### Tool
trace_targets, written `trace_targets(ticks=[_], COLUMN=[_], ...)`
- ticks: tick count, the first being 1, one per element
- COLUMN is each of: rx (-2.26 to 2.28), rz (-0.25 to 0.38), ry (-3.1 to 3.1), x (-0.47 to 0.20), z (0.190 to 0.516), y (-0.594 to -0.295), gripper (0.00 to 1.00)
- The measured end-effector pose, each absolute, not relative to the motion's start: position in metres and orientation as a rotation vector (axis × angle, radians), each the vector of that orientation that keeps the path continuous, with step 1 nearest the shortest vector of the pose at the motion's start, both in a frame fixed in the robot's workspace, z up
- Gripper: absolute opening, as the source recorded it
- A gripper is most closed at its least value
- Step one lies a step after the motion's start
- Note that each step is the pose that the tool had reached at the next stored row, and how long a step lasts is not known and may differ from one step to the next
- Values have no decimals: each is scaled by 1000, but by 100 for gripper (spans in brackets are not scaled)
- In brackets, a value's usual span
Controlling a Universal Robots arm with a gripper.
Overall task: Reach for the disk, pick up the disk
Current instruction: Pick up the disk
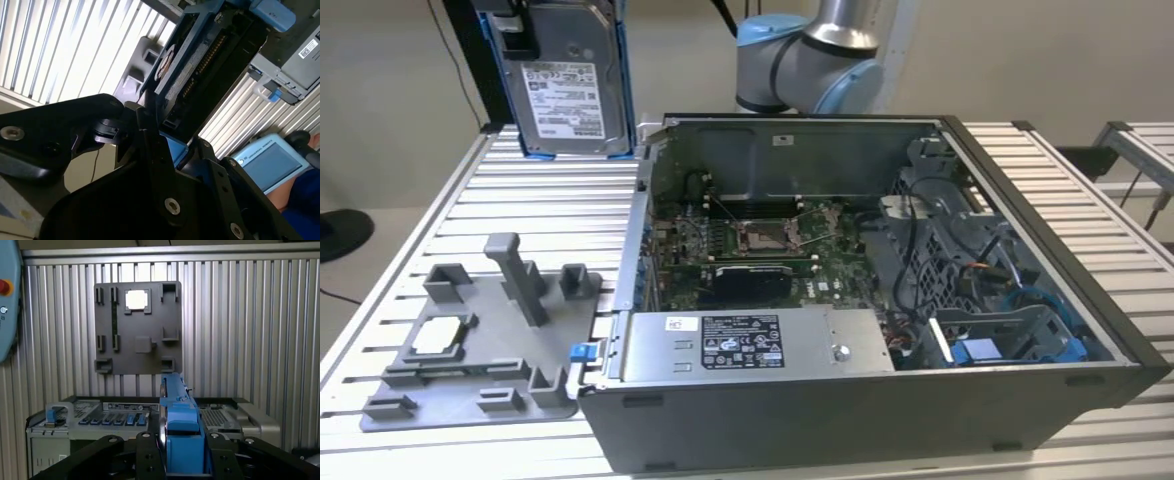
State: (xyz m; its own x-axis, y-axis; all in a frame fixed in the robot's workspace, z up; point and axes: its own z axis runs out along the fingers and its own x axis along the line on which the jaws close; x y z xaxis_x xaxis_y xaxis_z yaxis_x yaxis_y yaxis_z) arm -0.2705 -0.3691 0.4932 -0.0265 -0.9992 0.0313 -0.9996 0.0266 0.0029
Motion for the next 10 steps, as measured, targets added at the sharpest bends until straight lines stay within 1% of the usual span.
trace_targets(ticks=[10], rx=[2174], rz=[27], ry=[-2230], x=[-250], z=[493], y=[-369], gripper=[0])
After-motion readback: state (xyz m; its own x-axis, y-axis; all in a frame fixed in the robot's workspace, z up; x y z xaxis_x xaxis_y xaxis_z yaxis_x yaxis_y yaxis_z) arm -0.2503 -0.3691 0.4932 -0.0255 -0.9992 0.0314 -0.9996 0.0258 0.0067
